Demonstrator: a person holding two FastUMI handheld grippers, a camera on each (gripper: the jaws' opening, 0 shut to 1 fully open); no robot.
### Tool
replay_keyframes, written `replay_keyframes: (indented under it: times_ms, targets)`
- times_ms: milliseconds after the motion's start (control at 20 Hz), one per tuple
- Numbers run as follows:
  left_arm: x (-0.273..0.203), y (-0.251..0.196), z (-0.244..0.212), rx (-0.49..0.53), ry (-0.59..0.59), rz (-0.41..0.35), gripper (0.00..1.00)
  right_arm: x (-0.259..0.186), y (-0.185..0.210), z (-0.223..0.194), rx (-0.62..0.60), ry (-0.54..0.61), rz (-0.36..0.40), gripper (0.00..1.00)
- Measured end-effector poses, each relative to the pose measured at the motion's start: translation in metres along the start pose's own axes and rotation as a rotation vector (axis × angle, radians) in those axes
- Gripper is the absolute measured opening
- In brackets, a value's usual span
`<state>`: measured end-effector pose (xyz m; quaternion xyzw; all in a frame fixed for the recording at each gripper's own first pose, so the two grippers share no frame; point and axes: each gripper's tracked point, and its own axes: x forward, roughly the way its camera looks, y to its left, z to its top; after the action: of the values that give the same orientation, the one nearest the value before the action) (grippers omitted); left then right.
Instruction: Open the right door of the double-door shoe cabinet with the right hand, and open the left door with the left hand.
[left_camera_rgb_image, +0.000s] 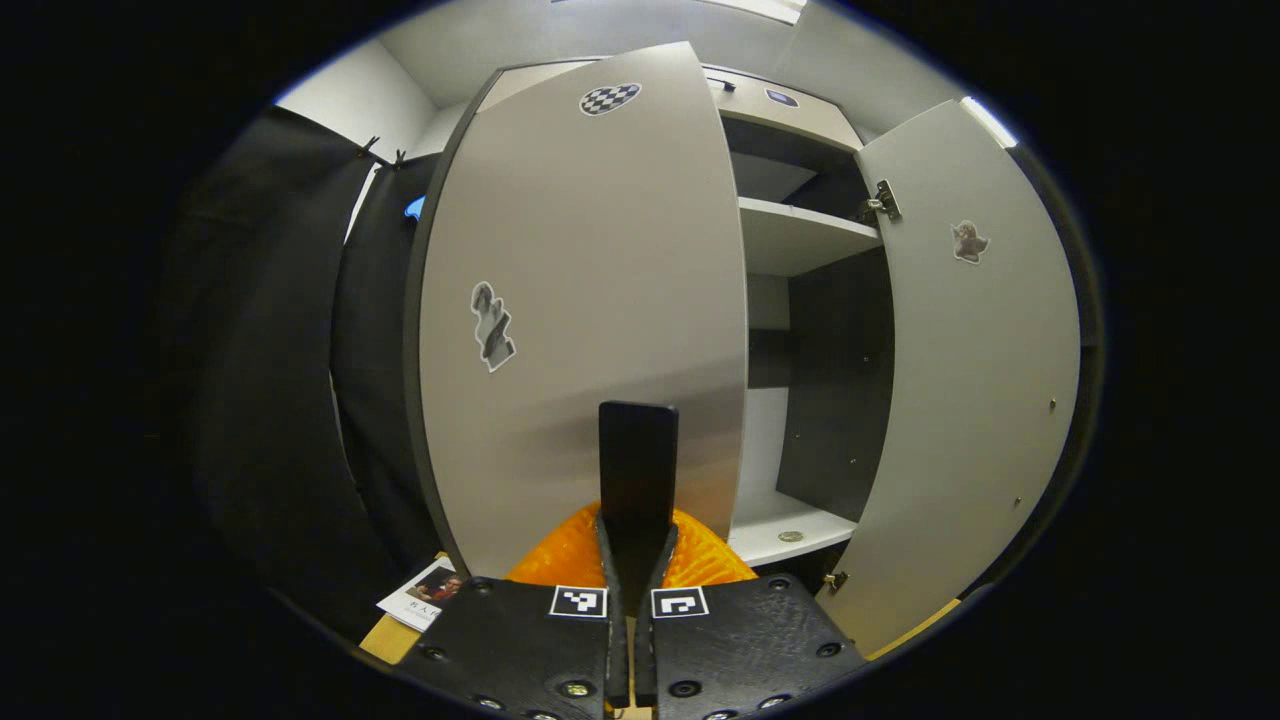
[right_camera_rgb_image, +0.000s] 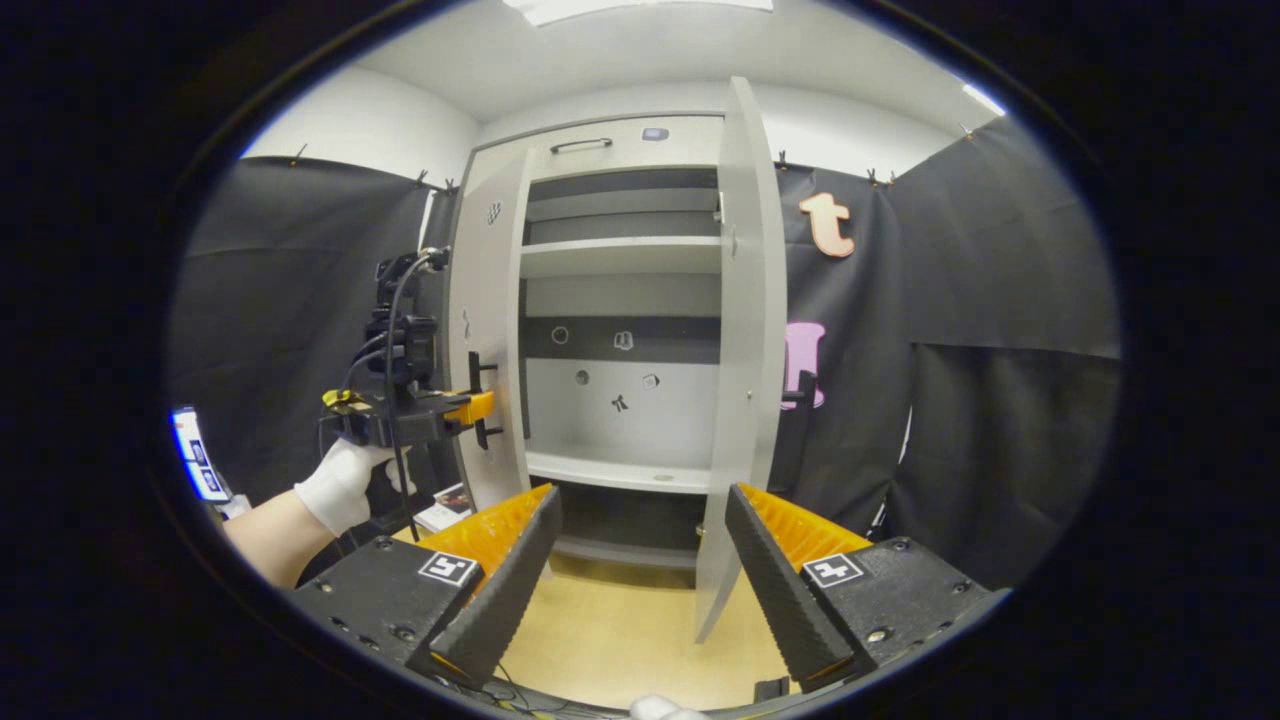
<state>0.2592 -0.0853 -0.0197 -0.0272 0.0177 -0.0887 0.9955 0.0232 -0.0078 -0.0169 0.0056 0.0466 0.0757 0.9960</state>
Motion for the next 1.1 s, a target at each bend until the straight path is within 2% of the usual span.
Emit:
replay_keyframes:
  times_ms: [600,1100]
  targets:
    - [-0.062,0.062,-0.003,0.015,-0.003,0.008,0.01,-0.015,0.048,-0.008,0.014,0.002,0.048,1.0]
    - [-0.085,0.127,-0.008,0.029,-0.012,0.047,0.0,-0.017,0.084,-0.007,0.008,0.0,0.087,1.0]
